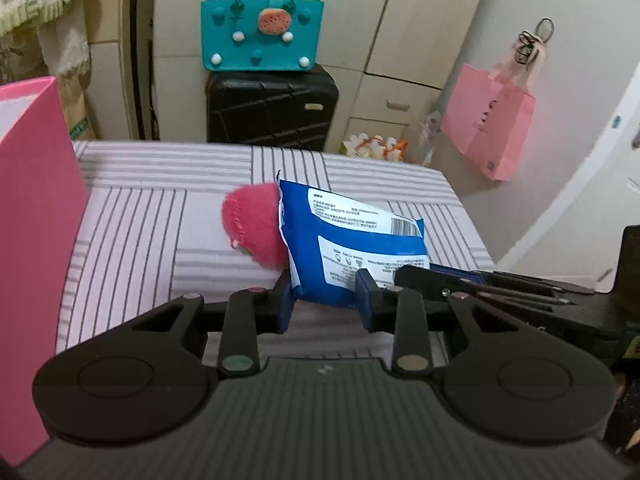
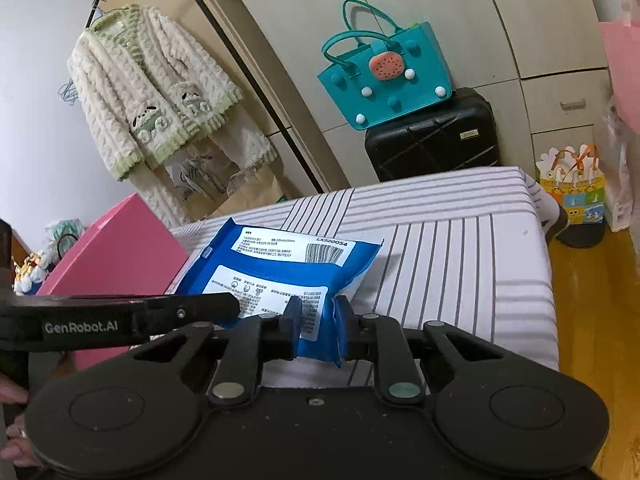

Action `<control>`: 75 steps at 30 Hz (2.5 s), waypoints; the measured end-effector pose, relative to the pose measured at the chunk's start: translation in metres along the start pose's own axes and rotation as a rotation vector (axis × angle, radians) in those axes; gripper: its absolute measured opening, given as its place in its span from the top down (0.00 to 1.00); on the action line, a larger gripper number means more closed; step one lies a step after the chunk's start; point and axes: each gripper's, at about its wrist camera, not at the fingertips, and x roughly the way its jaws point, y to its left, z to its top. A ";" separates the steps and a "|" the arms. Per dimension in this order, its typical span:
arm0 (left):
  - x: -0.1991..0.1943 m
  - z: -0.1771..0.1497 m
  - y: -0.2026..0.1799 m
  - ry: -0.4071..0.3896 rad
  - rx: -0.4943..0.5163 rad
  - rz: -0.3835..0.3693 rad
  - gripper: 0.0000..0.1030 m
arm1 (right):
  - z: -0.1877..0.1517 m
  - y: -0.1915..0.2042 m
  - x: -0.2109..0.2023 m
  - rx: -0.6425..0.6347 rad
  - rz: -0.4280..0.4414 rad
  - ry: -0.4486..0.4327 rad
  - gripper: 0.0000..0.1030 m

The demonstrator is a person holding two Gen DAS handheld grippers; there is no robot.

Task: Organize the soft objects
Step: 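Carry the blue wipe pack with the left tool over the pink box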

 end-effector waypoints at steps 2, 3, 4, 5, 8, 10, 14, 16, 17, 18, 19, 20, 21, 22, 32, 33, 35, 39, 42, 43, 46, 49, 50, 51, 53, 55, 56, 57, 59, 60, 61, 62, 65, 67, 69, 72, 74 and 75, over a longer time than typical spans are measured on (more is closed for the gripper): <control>-0.006 -0.005 0.000 0.012 0.003 -0.018 0.70 | -0.006 0.005 -0.008 -0.004 -0.009 -0.002 0.79; -0.009 -0.007 -0.001 0.016 0.009 -0.021 0.70 | -0.009 0.007 -0.012 -0.006 -0.012 -0.004 0.79; -0.013 -0.009 -0.003 0.020 0.017 -0.025 0.70 | -0.012 0.009 -0.016 -0.005 -0.015 -0.006 0.79; -0.017 -0.012 -0.004 0.022 0.022 -0.031 0.70 | -0.015 0.012 -0.021 -0.006 -0.017 -0.008 0.79; -0.029 -0.018 -0.008 0.026 0.040 -0.050 0.70 | -0.023 0.019 -0.033 -0.020 -0.025 -0.013 0.79; -0.038 -0.023 -0.010 0.037 0.055 -0.051 0.70 | -0.027 0.024 -0.040 -0.028 -0.028 -0.012 0.79; -0.057 -0.035 -0.009 0.066 0.054 -0.068 0.70 | -0.036 0.039 -0.054 -0.069 -0.028 0.006 0.79; -0.068 -0.043 -0.009 0.061 0.070 -0.068 0.70 | -0.041 0.046 -0.061 -0.092 -0.021 0.020 0.79; -0.074 -0.046 -0.009 0.060 0.079 -0.066 0.70 | -0.043 0.049 -0.065 -0.100 -0.016 0.028 0.79; -0.078 -0.049 -0.009 0.061 0.083 -0.064 0.70 | -0.044 0.053 -0.068 -0.105 -0.011 0.034 0.79; -0.083 -0.052 -0.008 0.065 0.087 -0.065 0.71 | -0.046 0.056 -0.071 -0.109 -0.004 0.042 0.79; -0.088 -0.055 -0.007 0.070 0.089 -0.069 0.71 | -0.047 0.060 -0.073 -0.118 -0.002 0.050 0.79; -0.093 -0.057 -0.005 0.074 0.089 -0.072 0.71 | -0.049 0.065 -0.076 -0.133 -0.001 0.053 0.79; -0.098 -0.060 -0.003 0.080 0.091 -0.073 0.71 | -0.051 0.070 -0.080 -0.145 -0.001 0.055 0.79; -0.159 -0.078 0.008 0.080 0.150 -0.073 0.71 | -0.067 0.129 -0.109 -0.277 0.015 0.087 0.79; -0.164 -0.080 0.008 0.075 0.154 -0.071 0.71 | -0.068 0.135 -0.112 -0.288 0.016 0.084 0.79; -0.177 -0.082 0.011 0.059 0.163 -0.068 0.71 | -0.071 0.147 -0.117 -0.309 0.017 0.075 0.79; -0.202 -0.086 0.019 0.030 0.161 -0.064 0.71 | -0.073 0.169 -0.126 -0.346 0.023 0.051 0.79; -0.218 -0.088 0.027 0.006 0.161 -0.058 0.71 | -0.073 0.185 -0.130 -0.375 0.032 0.036 0.78; -0.222 -0.088 0.030 -0.001 0.162 -0.055 0.71 | -0.073 0.191 -0.131 -0.384 0.036 0.032 0.78; -0.236 -0.087 0.037 -0.021 0.161 -0.042 0.71 | -0.071 0.206 -0.131 -0.406 0.049 0.024 0.78; -0.248 -0.087 0.047 -0.036 0.158 -0.030 0.71 | -0.069 0.221 -0.128 -0.425 0.060 0.020 0.78; -0.251 -0.087 0.050 -0.043 0.160 -0.025 0.71 | -0.068 0.225 -0.127 -0.431 0.066 0.020 0.78; -0.254 -0.087 0.054 -0.049 0.160 -0.021 0.71 | -0.066 0.230 -0.124 -0.439 0.070 0.021 0.78; -0.259 -0.086 0.061 -0.065 0.160 -0.014 0.71 | -0.064 0.240 -0.120 -0.456 0.077 0.020 0.78; -0.263 -0.084 0.071 -0.079 0.154 -0.010 0.70 | -0.061 0.249 -0.116 -0.472 0.080 0.016 0.78; -0.264 -0.082 0.076 -0.085 0.150 -0.011 0.70 | -0.059 0.253 -0.112 -0.477 0.082 0.014 0.78; -0.265 -0.080 0.081 -0.090 0.145 -0.013 0.70 | -0.057 0.257 -0.109 -0.480 0.083 0.012 0.78; -0.266 -0.075 0.093 -0.095 0.127 -0.016 0.70 | -0.052 0.265 -0.101 -0.487 0.085 0.009 0.78; -0.266 -0.072 0.099 -0.099 0.122 -0.016 0.70 | -0.050 0.268 -0.096 -0.490 0.088 0.007 0.78; -0.266 -0.069 0.105 -0.104 0.116 -0.015 0.70 | -0.047 0.272 -0.091 -0.496 0.089 0.005 0.78; -0.265 -0.066 0.111 -0.107 0.112 -0.012 0.70 | -0.045 0.275 -0.087 -0.500 0.091 0.003 0.78; -0.262 -0.054 0.127 -0.122 0.100 -0.001 0.70 | -0.035 0.285 -0.069 -0.508 0.094 0.003 0.78; -0.257 -0.046 0.138 -0.134 0.089 0.009 0.70 | -0.028 0.292 -0.056 -0.516 0.093 0.000 0.78; -0.250 -0.037 0.152 -0.139 0.071 0.013 0.70 | -0.020 0.298 -0.042 -0.516 0.093 0.002 0.78; -0.238 -0.025 0.171 -0.140 0.037 0.020 0.70 | -0.007 0.306 -0.019 -0.524 0.085 0.010 0.78; -0.229 -0.016 0.183 -0.139 0.020 0.025 0.70 | 0.001 0.311 -0.002 -0.529 0.078 0.022 0.78; -0.225 -0.011 0.189 -0.139 0.014 0.026 0.70 | 0.005 0.312 0.006 -0.533 0.075 0.026 0.78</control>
